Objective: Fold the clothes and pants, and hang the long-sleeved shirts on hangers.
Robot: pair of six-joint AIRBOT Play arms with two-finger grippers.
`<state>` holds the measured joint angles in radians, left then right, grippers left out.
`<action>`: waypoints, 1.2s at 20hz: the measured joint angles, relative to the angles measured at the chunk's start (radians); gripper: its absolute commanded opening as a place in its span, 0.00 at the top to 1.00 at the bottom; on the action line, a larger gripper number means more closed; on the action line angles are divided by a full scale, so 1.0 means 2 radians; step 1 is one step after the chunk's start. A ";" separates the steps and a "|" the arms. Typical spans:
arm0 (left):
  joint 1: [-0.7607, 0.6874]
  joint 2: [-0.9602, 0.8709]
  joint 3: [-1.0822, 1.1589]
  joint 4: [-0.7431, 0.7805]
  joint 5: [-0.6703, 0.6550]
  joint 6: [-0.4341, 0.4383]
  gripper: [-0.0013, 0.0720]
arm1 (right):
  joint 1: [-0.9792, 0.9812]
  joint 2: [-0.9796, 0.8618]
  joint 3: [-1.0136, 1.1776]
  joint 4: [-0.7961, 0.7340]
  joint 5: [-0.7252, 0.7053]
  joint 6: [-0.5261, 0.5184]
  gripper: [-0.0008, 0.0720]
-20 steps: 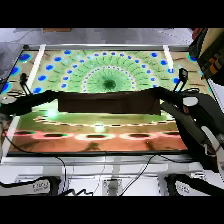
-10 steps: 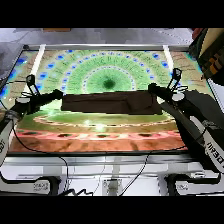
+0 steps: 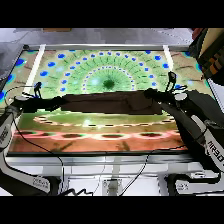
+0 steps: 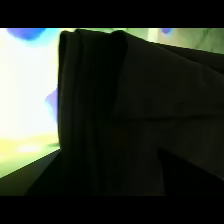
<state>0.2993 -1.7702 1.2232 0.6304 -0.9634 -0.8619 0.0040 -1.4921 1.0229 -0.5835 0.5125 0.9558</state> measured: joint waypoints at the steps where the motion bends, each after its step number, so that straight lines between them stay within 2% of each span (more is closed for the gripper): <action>1: -0.011 -0.009 0.007 0.001 -0.004 -0.001 0.44 | 0.006 0.000 0.000 0.000 0.018 -0.001 0.17; 2: -0.023 -0.016 0.011 0.003 -0.004 -0.002 0.75 | 0.013 0.000 0.000 0.000 0.030 -0.001 0.17; 3: -0.034 -0.021 0.015 0.010 -0.003 -0.003 0.96 | 0.021 0.000 0.000 0.000 0.038 -0.002 0.17; 4: -0.046 -0.024 0.019 0.014 -0.003 -0.003 0.97 | 0.030 0.000 0.002 0.000 0.045 -0.002 0.17; 5: -0.055 -0.024 0.023 0.016 -0.002 -0.002 0.97 | 0.039 0.000 0.006 0.000 0.050 -0.003 0.21; 7: -0.068 -0.011 0.030 0.021 -0.003 0.001 0.97 | 0.056 0.000 0.017 -0.004 0.058 -0.003 0.46; 8: -0.071 0.004 0.033 0.023 -0.004 0.003 0.97 | 0.064 0.000 0.025 -0.006 0.058 -0.003 0.66; 9: -0.072 0.023 0.035 0.034 -0.013 0.003 0.97 | 0.074 0.000 0.034 -0.008 0.060 -0.003 0.98; 12: -0.068 0.099 0.038 0.068 -0.064 0.001 0.97 | 0.105 -0.002 0.057 -0.011 0.053 0.012 0.97; 16: -0.061 0.217 0.039 0.102 -0.139 -0.024 0.97 | 0.165 -0.020 0.085 -0.012 0.030 0.048 0.98; 20: -0.062 0.311 0.039 0.111 -0.167 -0.036 0.97 | 0.258 -0.082 0.138 -0.011 0.019 0.101 0.98; 24: -0.063 0.348 0.039 0.114 -0.175 -0.039 0.97 | 0.359 -0.154 0.213 -0.012 0.038 0.162 0.97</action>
<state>0.1741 -1.0752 1.3018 0.8581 -1.3132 -0.9398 0.7223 -1.8011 1.4494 -0.6075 0.5888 1.2804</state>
